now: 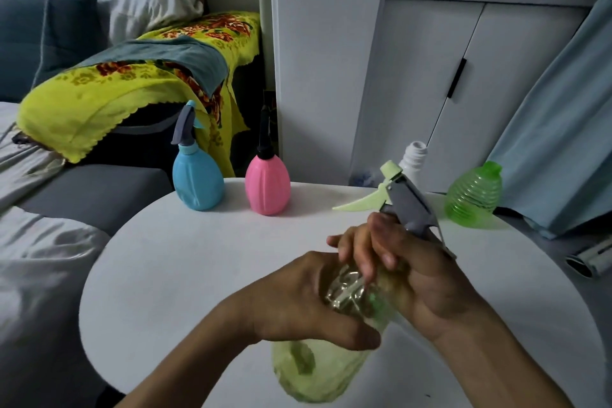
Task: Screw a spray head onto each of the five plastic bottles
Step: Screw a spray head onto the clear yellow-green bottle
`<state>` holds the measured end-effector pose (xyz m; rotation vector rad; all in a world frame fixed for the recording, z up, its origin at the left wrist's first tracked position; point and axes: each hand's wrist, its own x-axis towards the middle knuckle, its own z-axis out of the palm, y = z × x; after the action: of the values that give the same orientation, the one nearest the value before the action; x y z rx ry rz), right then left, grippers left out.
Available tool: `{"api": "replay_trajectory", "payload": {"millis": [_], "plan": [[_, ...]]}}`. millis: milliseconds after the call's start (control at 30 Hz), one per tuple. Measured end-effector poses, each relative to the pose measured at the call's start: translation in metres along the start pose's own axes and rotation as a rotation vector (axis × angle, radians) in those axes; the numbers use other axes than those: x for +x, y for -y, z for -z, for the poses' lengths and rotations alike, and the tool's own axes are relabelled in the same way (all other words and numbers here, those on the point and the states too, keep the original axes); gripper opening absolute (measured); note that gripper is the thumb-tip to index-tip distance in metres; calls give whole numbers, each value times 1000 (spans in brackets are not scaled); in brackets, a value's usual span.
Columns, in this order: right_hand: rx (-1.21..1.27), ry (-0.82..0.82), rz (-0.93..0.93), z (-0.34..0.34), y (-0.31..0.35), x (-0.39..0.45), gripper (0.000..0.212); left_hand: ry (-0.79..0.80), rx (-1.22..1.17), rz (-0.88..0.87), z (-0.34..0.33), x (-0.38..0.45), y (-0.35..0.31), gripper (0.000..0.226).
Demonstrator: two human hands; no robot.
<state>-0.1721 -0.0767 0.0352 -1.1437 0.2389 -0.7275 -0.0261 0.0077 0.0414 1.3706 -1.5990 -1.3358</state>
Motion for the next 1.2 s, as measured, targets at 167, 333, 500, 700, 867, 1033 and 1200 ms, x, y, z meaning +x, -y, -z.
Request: {"api": "replay_trajectory", "payload": {"millis": [167, 333, 500, 700, 867, 1033, 1200], "plan": [[103, -425, 7, 5, 10, 5, 39, -212, 317, -6, -5, 3, 8, 79], [7, -623, 59, 4, 7, 10, 42, -423, 438, -72, -29, 7, 15, 72], [-98, -707, 175, 4, 7, 13, 47, -595, 518, -138, -47, 13, 16, 64], [-142, -771, 238, 5, 6, 11, 55, -678, 572, -96, -63, 20, 19, 61], [-309, -862, 237, 11, -5, 10, 49, -617, 689, -94, -58, 27, 25, 73], [-415, -581, 59, 16, -15, 7, 34, -589, 402, -140, -36, 31, 35, 78], [-621, -392, -29, 11, -30, 7, 72, -623, 136, -188, -14, 33, 37, 82]]}}
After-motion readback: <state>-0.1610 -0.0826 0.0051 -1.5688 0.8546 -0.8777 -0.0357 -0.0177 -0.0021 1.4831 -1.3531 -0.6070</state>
